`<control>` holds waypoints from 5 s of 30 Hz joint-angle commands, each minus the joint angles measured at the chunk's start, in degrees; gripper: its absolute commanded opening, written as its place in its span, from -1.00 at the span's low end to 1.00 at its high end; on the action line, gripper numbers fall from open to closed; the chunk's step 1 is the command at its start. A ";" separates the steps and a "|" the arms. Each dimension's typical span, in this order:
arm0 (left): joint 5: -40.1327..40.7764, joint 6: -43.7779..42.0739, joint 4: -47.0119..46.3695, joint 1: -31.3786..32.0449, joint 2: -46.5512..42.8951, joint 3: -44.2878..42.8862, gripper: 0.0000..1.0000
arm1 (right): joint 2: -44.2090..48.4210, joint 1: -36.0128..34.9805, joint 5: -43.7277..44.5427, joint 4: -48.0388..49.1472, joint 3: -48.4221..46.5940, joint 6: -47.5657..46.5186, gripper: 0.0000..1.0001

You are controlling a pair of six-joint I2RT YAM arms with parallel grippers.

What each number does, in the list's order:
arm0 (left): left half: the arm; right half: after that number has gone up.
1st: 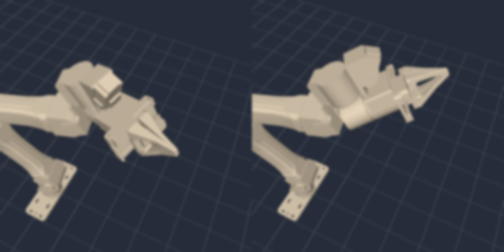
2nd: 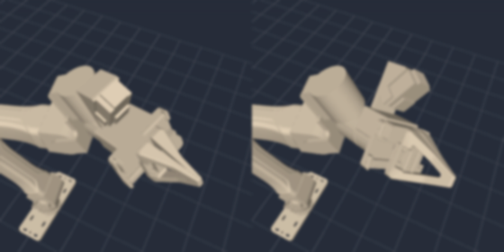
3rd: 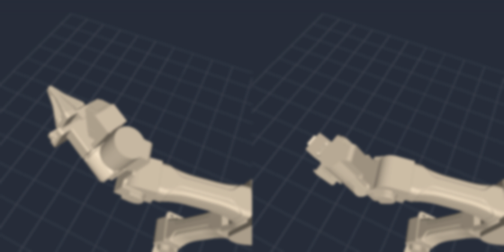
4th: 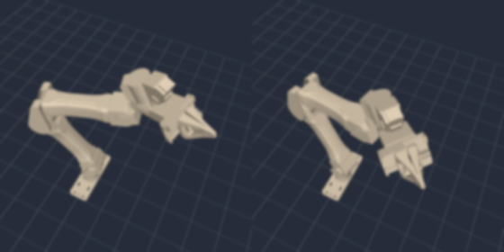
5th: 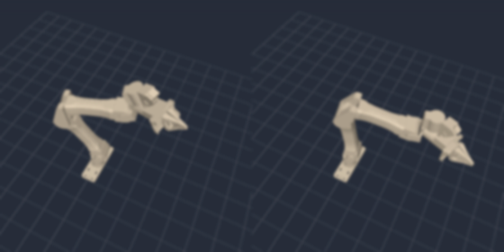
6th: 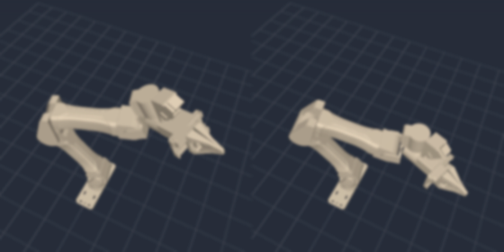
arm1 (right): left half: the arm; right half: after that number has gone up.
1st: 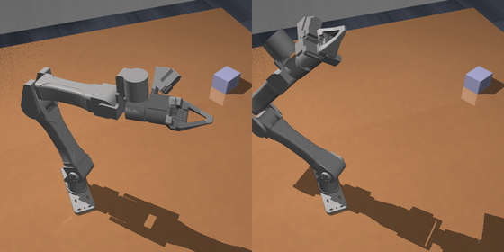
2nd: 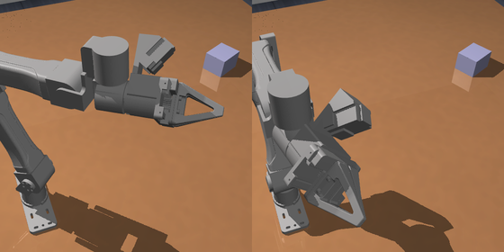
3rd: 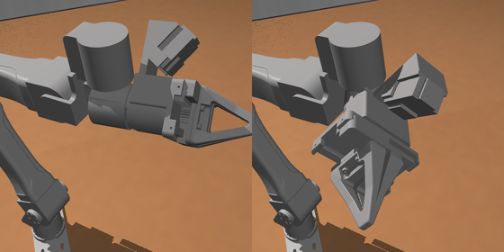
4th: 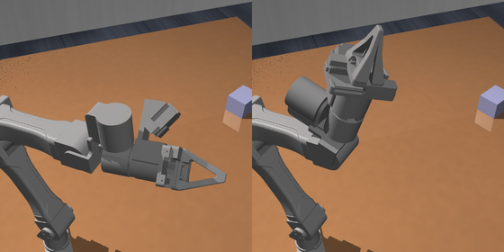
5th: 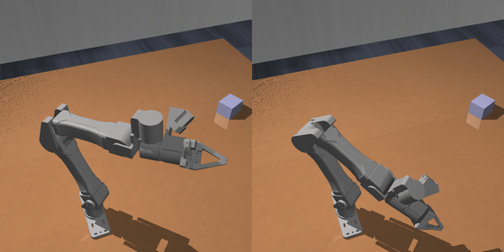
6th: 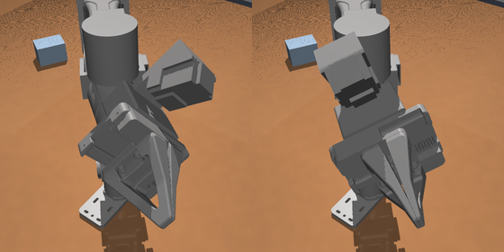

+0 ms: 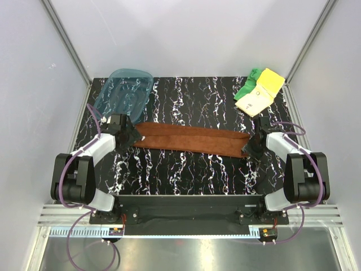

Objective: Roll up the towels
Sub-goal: Fold the towel

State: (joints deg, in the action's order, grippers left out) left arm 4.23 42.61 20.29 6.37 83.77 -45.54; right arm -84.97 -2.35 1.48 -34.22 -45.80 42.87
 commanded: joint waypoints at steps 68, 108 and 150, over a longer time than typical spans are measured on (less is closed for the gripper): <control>7.99 -1.56 14.14 -0.31 -16.17 -7.17 -1.00 | 18.35 2.09 3.89 -14.38 -13.87 -6.75 -1.00; 5.09 -1.92 9.06 -0.31 -17.59 5.55 0.38 | 35.05 4.37 -14.56 -21.06 1.85 0.72 0.01; 2.97 -13.50 30.33 -0.31 -46.06 -5.70 0.79 | -59.61 -38.69 -39.53 7.66 -83.05 -28.02 0.39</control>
State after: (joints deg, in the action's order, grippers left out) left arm 6.68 34.17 48.90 6.28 37.98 -48.10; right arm -143.33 -38.79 -33.76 -28.01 -126.74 16.08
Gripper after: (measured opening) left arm 0.896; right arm 0.698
